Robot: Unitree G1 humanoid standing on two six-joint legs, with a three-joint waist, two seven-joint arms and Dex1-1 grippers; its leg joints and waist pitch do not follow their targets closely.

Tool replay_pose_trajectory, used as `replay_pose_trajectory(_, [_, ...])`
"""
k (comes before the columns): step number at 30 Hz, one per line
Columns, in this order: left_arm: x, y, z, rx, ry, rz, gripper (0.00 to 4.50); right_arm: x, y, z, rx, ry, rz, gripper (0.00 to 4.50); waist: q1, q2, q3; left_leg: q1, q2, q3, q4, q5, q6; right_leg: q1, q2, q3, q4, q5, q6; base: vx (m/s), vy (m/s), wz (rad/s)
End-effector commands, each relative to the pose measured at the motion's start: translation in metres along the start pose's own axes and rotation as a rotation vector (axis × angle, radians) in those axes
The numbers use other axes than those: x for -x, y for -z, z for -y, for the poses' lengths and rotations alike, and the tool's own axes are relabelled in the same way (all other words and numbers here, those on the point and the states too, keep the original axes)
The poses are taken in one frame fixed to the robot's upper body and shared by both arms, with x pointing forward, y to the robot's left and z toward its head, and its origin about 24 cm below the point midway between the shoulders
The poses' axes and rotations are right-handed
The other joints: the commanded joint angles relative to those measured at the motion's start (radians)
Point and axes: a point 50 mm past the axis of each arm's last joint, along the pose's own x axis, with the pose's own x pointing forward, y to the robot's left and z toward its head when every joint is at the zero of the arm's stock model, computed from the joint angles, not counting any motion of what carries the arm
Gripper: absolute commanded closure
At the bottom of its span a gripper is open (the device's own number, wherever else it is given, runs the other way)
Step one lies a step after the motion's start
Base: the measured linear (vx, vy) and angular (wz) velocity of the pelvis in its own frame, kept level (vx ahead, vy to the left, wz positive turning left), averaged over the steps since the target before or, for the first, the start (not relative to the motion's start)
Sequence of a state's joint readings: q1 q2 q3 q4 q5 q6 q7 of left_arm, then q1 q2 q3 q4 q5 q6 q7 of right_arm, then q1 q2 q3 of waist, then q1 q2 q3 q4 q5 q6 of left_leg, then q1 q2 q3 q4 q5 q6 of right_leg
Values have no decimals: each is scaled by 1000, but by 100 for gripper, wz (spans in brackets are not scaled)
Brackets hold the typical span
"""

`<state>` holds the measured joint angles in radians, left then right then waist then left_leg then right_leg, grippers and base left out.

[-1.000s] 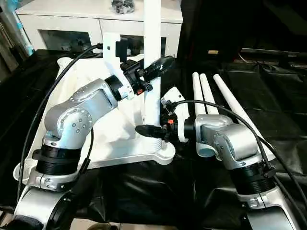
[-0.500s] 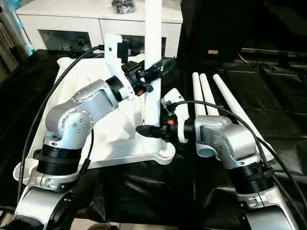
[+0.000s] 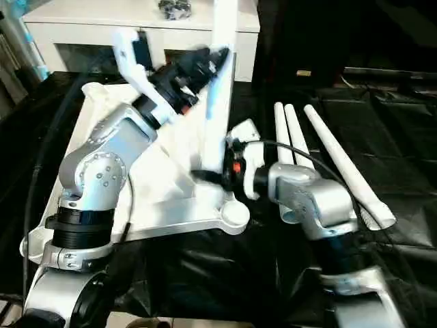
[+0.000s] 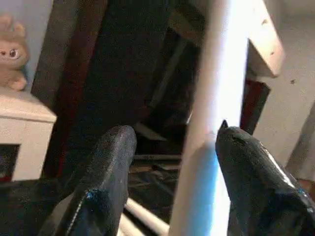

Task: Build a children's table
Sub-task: Pick table leg

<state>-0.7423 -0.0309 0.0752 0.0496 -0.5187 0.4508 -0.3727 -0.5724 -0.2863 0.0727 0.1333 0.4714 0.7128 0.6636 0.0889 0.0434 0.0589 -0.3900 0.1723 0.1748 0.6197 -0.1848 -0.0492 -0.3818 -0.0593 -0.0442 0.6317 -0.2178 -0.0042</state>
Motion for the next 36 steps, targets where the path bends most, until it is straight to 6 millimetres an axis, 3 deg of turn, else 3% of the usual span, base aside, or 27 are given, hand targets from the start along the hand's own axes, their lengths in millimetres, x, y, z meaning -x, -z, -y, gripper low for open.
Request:
replay_pose_trajectory(1, [6, 1, -4, 12, 12, -8, 150, 3, -15, 9, 30, 67, 82, 260, -7, 4, -77, 19, 51, -25, -68, -126, 11, 51, -75, 41, -69, 9, -251, 0, 0, 0])
replay_pose_trajectory(2, [11, 1, -7, 18, 20, -16, 150, 1, -17, 14, 36, 111, 105, 260, -3, 3, -79, 18, 48, -24, -65, -108, 20, 52, -77, 42, -64, 29, -255, 0, 0, 0])
replay_pose_trajectory(3, [11, 1, -7, 18, 20, -16, 150, 1, -17, 14, 36, 111, 105, 260, -1, 24, -79, 16, 47, -25, -63, -102, 20, 49, -80, 41, -61, 28, -257, 0, 0, 0])
replay_pose_trajectory(4, [15, 0, -9, 6, 21, -30, 150, 2, -19, 16, 58, 155, 120, 260, -4, 19, -79, 17, 47, -23, -63, -107, 25, 49, -76, 41, -66, 22, -255, 0, 0, 0])
replay_pose_trajectory(6, [22, 1, -14, -18, 11, -59, 150, 4, -23, 17, 83, 205, 156, 260, -1, -4, -80, 14, 49, -21, -65, -84, 35, 51, -78, 40, -65, 21, -252, 0, 0, 0])
replay_pose_trajectory(7, [22, 1, -14, -18, 11, -59, 150, 4, -23, 17, 83, 205, 156, 260, 2, 5, -80, 14, 49, -22, -65, -80, 36, 50, -81, 41, -60, 12, -253, 0, 0, 0])
replay_pose_trajectory(9, [40, 7, -23, -160, 12, -150, 150, 9, -20, 15, 128, 229, 149, 260, -2, -1, -78, 12, 50, -22, -67, -73, 44, 48, -78, 40, -64, -16, -235, 0, 0, 0])
replay_pose_trajectory(12, [69, 27, -28, -334, 127, -359, 150, 17, -9, 11, 102, 198, 99, 260, -4, 21, -78, 20, 52, -23, -70, -76, 45, 37, -72, 42, -63, -33, -194, 0, 0, 0])
replay_pose_trajectory(13, [69, 27, -28, -334, 127, -359, 150, 17, -9, 11, 102, 198, 99, 260, -5, 21, -77, 22, 53, -22, -71, -87, 39, 36, -72, 42, -66, -42, -193, 0, 0, 0])
replay_pose_trajectory(14, [78, 35, -26, -351, 175, -424, 150, 20, -7, 11, 83, 193, 99, 260, -3, 35, -77, 26, 53, -22, -72, -114, 19, 33, -73, 42, -66, -62, -201, 0, 0, 0])
replay_pose_trajectory(15, [86, 43, -22, -347, 246, -490, 150, 25, -5, 11, 77, 196, 95, 260, -3, 30, -77, 28, 55, -21, -74, -128, 14, 31, -73, 42, -71, -68, -202, 0, 0, 0])
replay_pose_trajectory(16, [92, 48, -19, -340, 290, -533, 150, 28, -4, 12, 73, 199, 93, 260, -4, 57, -75, 32, 55, -25, -78, -172, -11, 27, -70, 40, -74, -73, -199, 0, 0, 0])
replay_pose_trajectory(17, [107, 67, -10, -299, 433, -663, 150, 37, 0, 15, 63, 224, 89, 260, -4, 31, -76, 28, 55, -26, -83, -178, -12, 36, -69, 41, -68, -52, -203, 0, 0, 0])
replay_pose_trajectory(18, [110, 72, -7, -296, 468, -695, 150, 40, 1, 17, 62, 235, 88, 260, -2, 36, -73, 26, 52, -24, -83, -167, -6, 32, -70, 44, -66, -57, -201, 0, 0, 0])
replay_pose_trajectory(19, [109, 76, -6, -303, 486, -718, 150, 41, 1, 17, 66, 236, 88, 260, -1, 54, -73, 26, 49, -23, -81, -175, -10, 30, -72, 44, -65, -71, -203, 0, 0, 0])
replay_pose_trajectory(21, [111, 85, -7, -286, 492, -764, 150, 40, 3, 16, 78, 235, 83, 260, -4, 46, -72, 28, 49, -20, -81, -202, -20, 31, -75, 46, -74, -114, -205, 0, 0, 0])
replay_pose_trajectory(22, [113, 90, -8, -278, 483, -779, 150, 38, 3, 15, 80, 236, 83, 260, -8, 40, -69, 17, 47, -22, -82, -195, -19, 39, -78, 46, -73, -134, -205, 0, 0, 0])
replay_pose_trajectory(23, [115, 95, -11, -283, 471, -804, 150, 37, 4, 13, 81, 233, 85, 260, -11, 46, -67, 20, 46, -21, -82, -204, -17, 35, -79, 47, -80, -175, -196, 0, 0, 0])
replay_pose_trajectory(25, [120, 102, -17, -300, 457, -855, 150, 36, 2, 9, 91, 220, 83, 260, -21, 29, -67, 13, 43, -22, -83, -201, -12, 42, -77, 47, -84, -215, -174, 0, 0, 0])
replay_pose_trajectory(26, [122, 103, -17, -302, 457, -863, 150, 36, 2, 8, 92, 218, 82, 260, -26, 28, -68, 17, 43, -21, -82, -193, -8, 39, -77, 48, -86, -230, -164, 0, 0, 0])
replay_pose_trajectory(27, [123, 104, -18, -303, 458, -873, 150, 36, 1, 7, 93, 216, 81, 260, -28, 33, -70, 18, 43, -23, -82, -186, -6, 39, -78, 48, -84, -232, -164, 0, 0, 0])
replay_pose_trajectory(28, [125, 107, -25, -306, 429, -894, 150, 35, 1, 5, 102, 201, 74, 260, -35, 7, -70, 13, 43, -19, -81, -163, 5, 41, -74, 47, -88, -218, -163, 0, 0, 0])
replay_pose_trajectory(29, [125, 107, -27, -309, 424, -899, 150, 35, 1, 5, 106, 197, 71, 260, -31, 24, -71, 15, 43, -21, -79, -141, 13, 38, -76, 47, -83, -205, -168, 0, 0, 0])
replay_pose_trajectory(31, [126, 108, -35, -321, 390, -917, 179, 34, 2, 3, 107, 186, 66, 260, -35, 37, -73, 20, 44, -20, -77, -144, 15, 33, -74, 46, -84, -197, -175, 0, 0, 0])
replay_pose_trajectory(32, [127, 109, -37, -325, 376, -923, 187, 33, 3, 2, 109, 181, 64, 260, -37, 32, -74, 18, 44, -20, -77, -139, 16, 35, -72, 45, -82, -174, -180, 0, 0, 0])
replay_pose_trajectory(34, [130, 112, -43, -311, 358, -959, 190, 33, 4, 1, 117, 169, 53, 260, -36, 36, -75, 19, 44, -20, -78, -139, 18, 35, -71, 45, -80, -144, -190, 0, 0, 0])
replay_pose_trajectory(36, [134, 115, -44, -282, 344, -990, 225, 34, 4, 0, 119, 165, 47, 260, -34, 34, -77, 20, 46, -21, -77, -125, 23, 37, -73, 45, -76, -106, -202, 0, 0, 0])
